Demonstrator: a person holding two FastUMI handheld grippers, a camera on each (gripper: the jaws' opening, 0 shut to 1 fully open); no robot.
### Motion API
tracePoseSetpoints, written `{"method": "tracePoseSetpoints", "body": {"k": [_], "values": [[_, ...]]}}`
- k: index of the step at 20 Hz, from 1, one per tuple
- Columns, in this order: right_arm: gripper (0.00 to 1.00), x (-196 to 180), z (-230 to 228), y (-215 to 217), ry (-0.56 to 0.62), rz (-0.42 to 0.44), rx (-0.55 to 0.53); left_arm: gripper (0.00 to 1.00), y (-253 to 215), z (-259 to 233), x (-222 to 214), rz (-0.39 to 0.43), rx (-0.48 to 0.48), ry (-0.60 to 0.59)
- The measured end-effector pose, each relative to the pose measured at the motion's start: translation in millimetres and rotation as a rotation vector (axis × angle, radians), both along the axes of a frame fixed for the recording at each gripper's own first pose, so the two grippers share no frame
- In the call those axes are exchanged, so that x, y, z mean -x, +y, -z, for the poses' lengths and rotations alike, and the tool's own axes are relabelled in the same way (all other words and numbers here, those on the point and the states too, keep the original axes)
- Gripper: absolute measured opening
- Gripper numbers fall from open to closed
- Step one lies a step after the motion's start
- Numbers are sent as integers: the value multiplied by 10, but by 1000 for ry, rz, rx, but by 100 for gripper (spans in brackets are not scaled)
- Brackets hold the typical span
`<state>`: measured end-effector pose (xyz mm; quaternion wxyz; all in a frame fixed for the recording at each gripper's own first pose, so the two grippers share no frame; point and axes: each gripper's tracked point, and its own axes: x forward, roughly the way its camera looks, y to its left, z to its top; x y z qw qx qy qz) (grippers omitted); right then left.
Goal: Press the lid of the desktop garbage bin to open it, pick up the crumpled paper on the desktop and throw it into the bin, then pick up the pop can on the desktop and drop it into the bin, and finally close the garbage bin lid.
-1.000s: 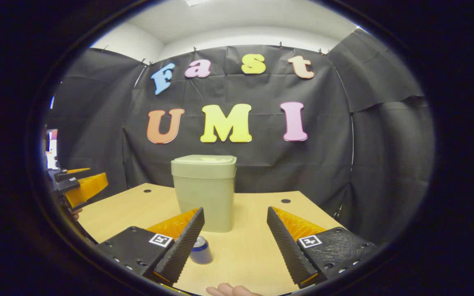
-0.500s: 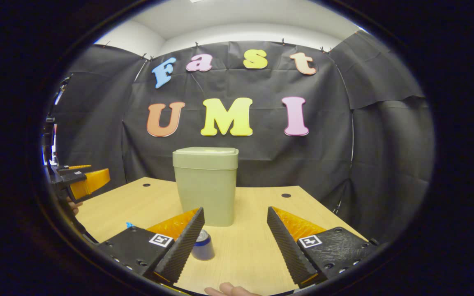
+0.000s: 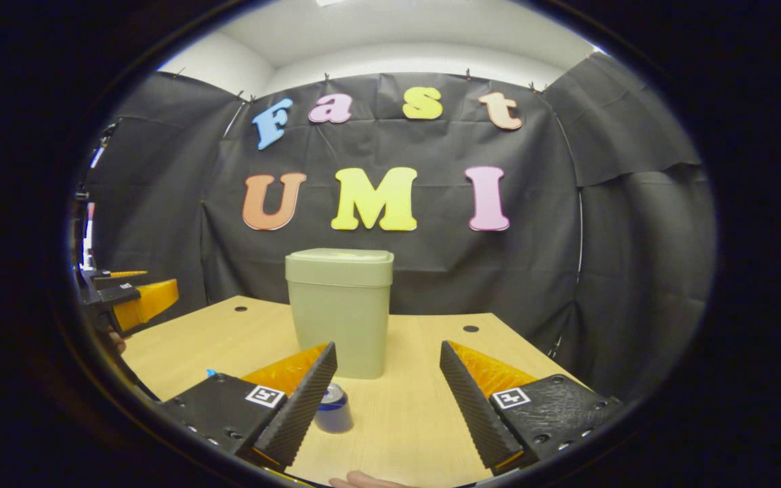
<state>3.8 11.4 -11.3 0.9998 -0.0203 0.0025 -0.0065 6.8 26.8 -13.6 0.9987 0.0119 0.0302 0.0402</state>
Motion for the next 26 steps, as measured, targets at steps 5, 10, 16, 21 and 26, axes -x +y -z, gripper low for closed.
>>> {"method": "tracePoseSetpoints", "body": {"k": [5, 10, 16, 21, 26], "values": [[95, 23, 4, 59, -3, -6, 6, 96, -41, 35, -10, 7, -25, 0], [81, 11, -104, 178, -38, -34, -2, 96, 31, 99, -34, -20, 17, 27], [61, -43, -77, 362, -18, -65, 40, 97, 91, 96, -48, -23, 28, 31], [30, -104, -65, 562, 1, -114, 58, 96, 113, 123, -57, -23, 30, 36], [0, -208, -141, 638, 18, -103, 36, 97, 151, 144, -79, -20, 37, 43]]}}
